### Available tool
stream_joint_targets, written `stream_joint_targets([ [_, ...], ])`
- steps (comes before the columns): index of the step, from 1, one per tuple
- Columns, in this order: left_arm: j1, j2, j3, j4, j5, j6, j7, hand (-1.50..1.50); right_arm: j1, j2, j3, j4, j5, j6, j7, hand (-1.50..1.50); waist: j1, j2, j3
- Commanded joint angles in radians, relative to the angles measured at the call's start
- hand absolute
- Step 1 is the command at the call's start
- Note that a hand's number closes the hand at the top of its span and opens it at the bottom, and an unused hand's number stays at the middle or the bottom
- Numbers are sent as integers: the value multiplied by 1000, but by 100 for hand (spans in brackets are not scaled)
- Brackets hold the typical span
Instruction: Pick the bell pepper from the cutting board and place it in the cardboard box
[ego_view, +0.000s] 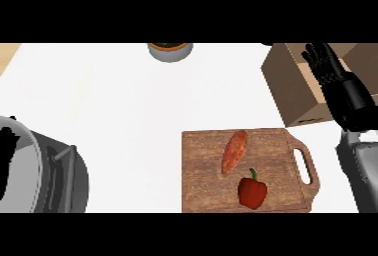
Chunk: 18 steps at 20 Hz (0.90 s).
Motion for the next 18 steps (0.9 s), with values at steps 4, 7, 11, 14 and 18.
stream_joint_targets([
  [4, -77, -5, -105, -121, -26, -74, -83, 0, 93, -57, -87, -212, 119, -219, 132, -150, -81, -52, 16],
  [7, -115, 0, -135, -159, -4, -89, -81, 0, 200, -227, -85, -182, 298, -210, 233, -150, -178, -57, 3],
  [11, -153, -2, -195, -193, 19, -131, -82, 0, 390, -140, -57, -427, 357, -308, 284, -150, -134, -46, 16],
  [14, -167, 5, -212, -204, 39, -160, -102, 0, 524, -204, -30, -582, 470, -288, 289, -150, -91, -37, 17],
  [18, -189, -4, -249, -213, 16, -137, -92, 0, 700, -239, 59, -776, 639, -262, 333, -150, -59, -32, 18],
])
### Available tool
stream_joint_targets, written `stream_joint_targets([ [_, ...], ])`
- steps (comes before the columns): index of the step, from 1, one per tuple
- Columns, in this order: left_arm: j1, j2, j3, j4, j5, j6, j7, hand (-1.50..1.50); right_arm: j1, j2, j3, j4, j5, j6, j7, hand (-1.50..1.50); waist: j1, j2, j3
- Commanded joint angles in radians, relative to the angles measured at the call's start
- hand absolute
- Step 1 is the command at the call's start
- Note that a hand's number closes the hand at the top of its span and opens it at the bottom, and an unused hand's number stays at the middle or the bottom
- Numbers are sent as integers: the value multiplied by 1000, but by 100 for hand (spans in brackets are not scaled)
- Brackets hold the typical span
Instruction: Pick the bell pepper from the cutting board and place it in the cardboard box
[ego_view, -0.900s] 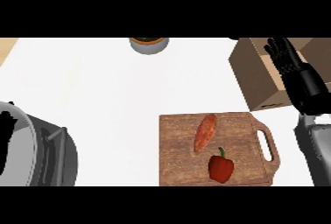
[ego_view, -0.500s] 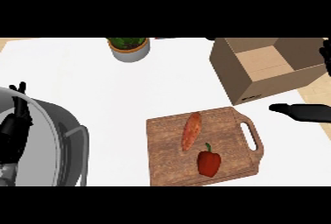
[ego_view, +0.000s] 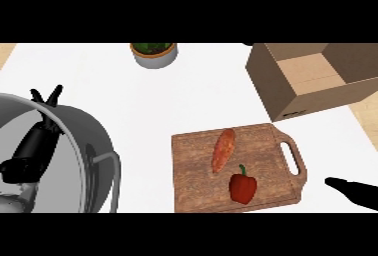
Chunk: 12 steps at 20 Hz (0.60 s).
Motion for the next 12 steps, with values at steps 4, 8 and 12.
stream_joint_targets([
  [4, -61, -11, -48, 3, -2, -66, -21, 0, 235, -67, 170, -318, 280, 119, 250, -150, 60, 13, -1],
  [8, -102, -16, -70, 11, 5, -78, 3, 0, 213, -139, 250, -362, 340, 310, 452, -150, 101, 23, -1],
  [12, -112, -29, -75, 53, 10, -96, -50, 0, 159, -135, 405, -423, 360, 427, 657, -150, 111, 23, -1],
])
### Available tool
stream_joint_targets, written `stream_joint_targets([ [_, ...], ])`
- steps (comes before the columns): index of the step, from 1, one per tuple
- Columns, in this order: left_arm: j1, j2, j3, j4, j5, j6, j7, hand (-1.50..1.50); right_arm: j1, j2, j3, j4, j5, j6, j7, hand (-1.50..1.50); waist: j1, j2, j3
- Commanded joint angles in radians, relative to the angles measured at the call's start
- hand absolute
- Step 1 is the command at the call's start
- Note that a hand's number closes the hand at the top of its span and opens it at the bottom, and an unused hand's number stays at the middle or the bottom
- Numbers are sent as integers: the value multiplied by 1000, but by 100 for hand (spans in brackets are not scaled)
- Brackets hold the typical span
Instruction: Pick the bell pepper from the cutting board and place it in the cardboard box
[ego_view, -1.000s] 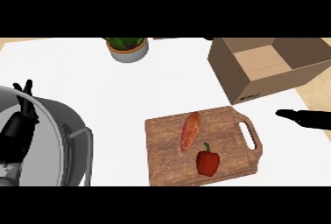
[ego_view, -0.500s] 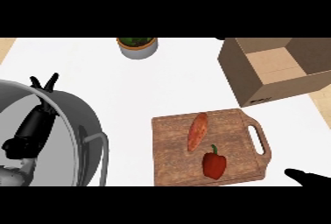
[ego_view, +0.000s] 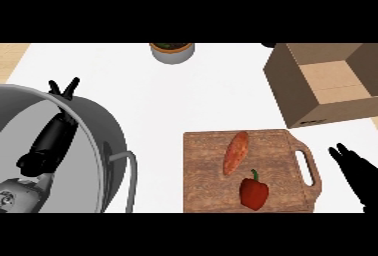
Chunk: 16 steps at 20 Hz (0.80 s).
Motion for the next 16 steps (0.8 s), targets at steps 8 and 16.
stream_joint_targets([
  [8, -48, -9, -22, 53, 2, -73, -27, 0, -293, 140, 385, -54, 110, 329, 634, -150, 43, 1, 1],
  [16, -78, -11, -8, 71, 8, -84, -14, 0, -403, 366, 451, 173, 146, 351, 723, -150, 34, 2, 4],
])
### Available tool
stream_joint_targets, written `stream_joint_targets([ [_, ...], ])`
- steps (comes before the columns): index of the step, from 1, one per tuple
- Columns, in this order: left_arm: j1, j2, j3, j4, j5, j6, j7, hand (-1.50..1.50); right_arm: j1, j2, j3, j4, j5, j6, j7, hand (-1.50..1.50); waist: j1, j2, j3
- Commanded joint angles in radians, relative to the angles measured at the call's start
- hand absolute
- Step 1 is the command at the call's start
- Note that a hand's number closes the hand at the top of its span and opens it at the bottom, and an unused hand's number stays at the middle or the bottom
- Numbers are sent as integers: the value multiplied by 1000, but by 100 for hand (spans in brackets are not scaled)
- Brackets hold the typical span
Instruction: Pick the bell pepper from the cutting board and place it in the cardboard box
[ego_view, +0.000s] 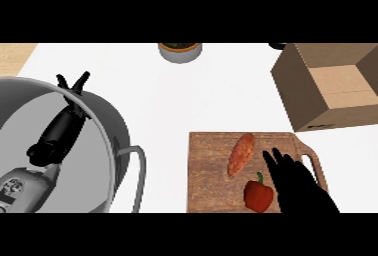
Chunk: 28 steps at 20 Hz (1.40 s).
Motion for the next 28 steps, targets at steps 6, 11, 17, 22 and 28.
stream_joint_targets([
  [6, -11, -5, -1, -17, 9, -31, 40, 0, -70, 194, 84, 148, 136, 151, 264, -150, -6, -5, 2],
  [11, 8, -26, -4, -30, -23, 6, 33, 0, -49, 270, 101, 210, 230, 138, 234, -150, -14, -5, 4],
  [17, -19, -44, 1, 8, -27, -14, 41, 0, -98, 317, -3, 350, 271, 163, 136, -150, -16, 0, 4],
  [22, 11, -3, 66, 39, -3, -74, -21, 0, -54, 327, -37, 359, 327, 179, 77, -150, -15, -2, 4],
  [28, -26, -27, 93, 27, -46, -86, 37, 0, 9, 367, -39, 363, 390, 162, 8, -150, -20, -2, 5],
])
